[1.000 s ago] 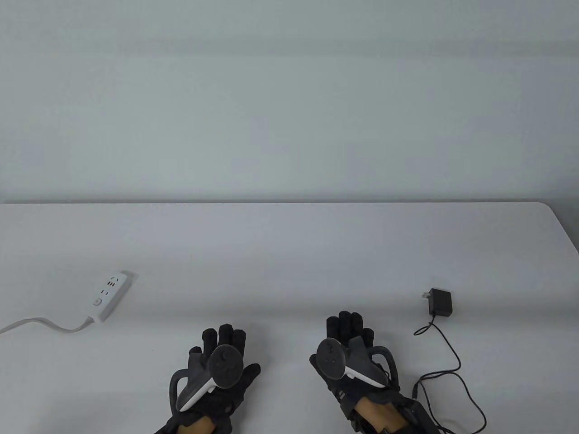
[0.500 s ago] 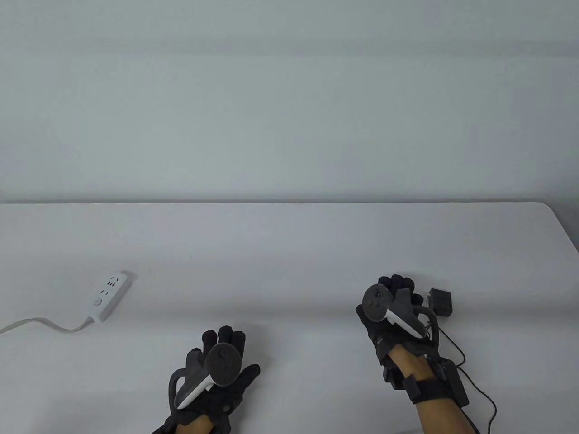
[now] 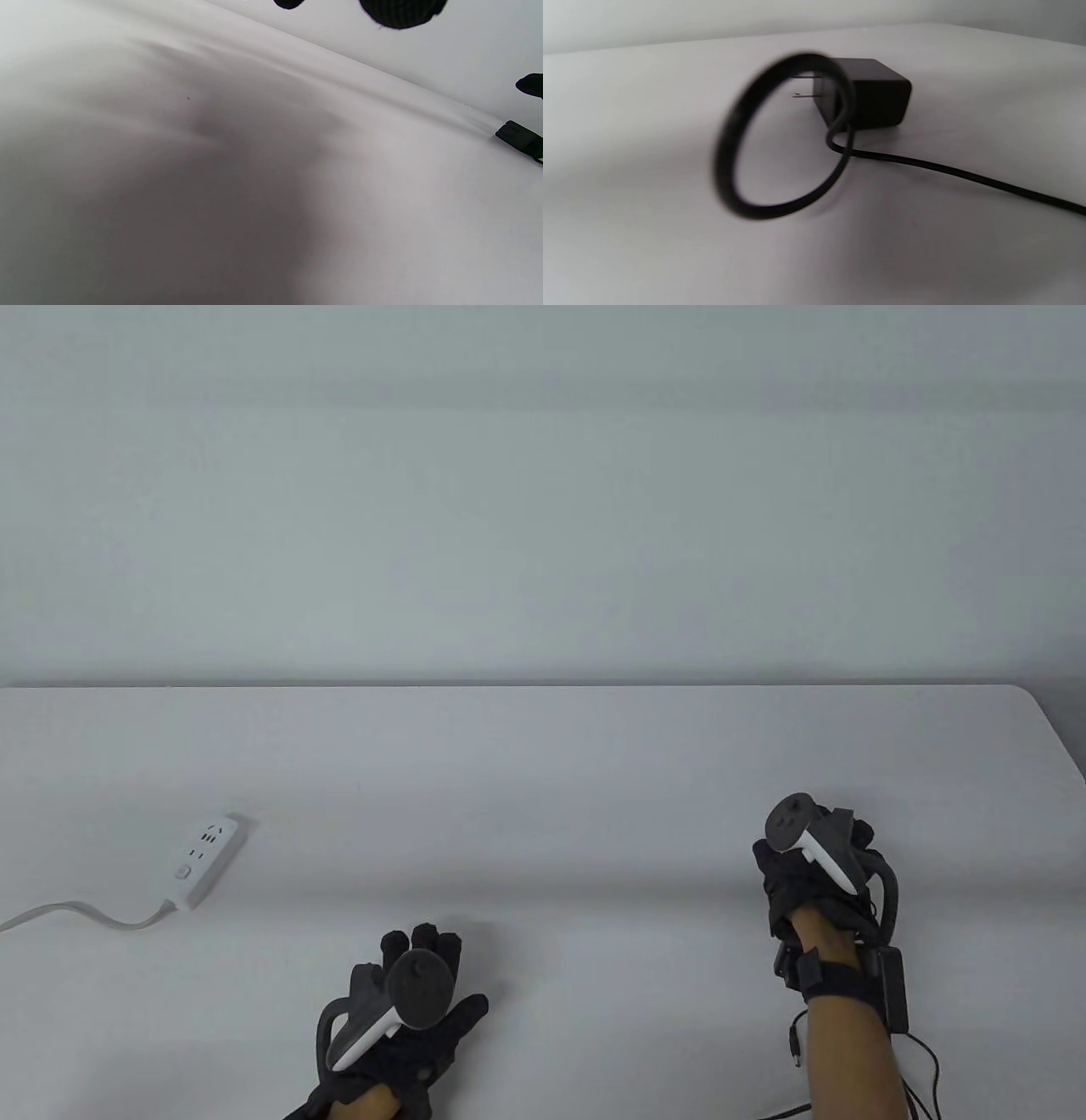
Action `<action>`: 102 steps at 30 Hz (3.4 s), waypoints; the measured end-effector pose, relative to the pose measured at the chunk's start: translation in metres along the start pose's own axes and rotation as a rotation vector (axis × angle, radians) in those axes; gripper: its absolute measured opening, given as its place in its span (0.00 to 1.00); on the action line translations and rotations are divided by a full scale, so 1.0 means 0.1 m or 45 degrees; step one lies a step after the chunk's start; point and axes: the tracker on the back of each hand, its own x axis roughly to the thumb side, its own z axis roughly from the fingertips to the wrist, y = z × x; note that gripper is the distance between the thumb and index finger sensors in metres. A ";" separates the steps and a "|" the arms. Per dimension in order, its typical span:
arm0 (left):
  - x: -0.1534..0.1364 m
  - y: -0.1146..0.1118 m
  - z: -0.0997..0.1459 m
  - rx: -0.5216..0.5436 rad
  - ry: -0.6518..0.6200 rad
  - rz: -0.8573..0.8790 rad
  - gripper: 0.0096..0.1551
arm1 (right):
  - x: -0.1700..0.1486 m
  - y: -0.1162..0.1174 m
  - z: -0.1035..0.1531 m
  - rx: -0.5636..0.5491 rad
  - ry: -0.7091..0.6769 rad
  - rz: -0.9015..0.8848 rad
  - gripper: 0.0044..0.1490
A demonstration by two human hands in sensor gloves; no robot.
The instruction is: Insert the power adapter into the power strip
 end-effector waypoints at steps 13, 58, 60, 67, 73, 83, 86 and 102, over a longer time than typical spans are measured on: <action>0.00 -0.01 0.02 -0.030 -0.001 -0.006 0.51 | -0.35 0.25 -0.26 0.106 0.217 -0.090 0.60; -0.03 0.00 0.05 -0.029 -0.017 0.045 0.51 | 0.07 -0.17 1.04 -0.615 -0.193 -0.040 0.63; -0.03 0.01 0.05 -0.027 -0.014 0.046 0.51 | 0.13 -0.15 1.12 -0.623 -0.232 -0.056 0.62; -0.05 0.01 0.05 -0.032 0.000 0.051 0.51 | 0.38 -0.14 1.44 -0.635 -0.401 -0.067 0.58; -0.05 0.02 0.04 -0.031 0.024 0.046 0.51 | 0.61 -0.11 1.80 -0.669 -0.615 -0.087 0.55; -0.11 0.04 0.02 -0.030 0.059 0.062 0.51 | 0.92 0.11 2.20 -0.638 -0.877 -0.024 0.51; -0.11 0.04 0.02 -0.025 0.068 0.064 0.51 | 1.03 0.21 2.33 -0.615 -0.955 0.030 0.50; -0.47 0.12 -0.23 -0.009 0.242 0.132 0.53 | 1.44 0.85 2.72 -0.543 -1.244 0.289 0.47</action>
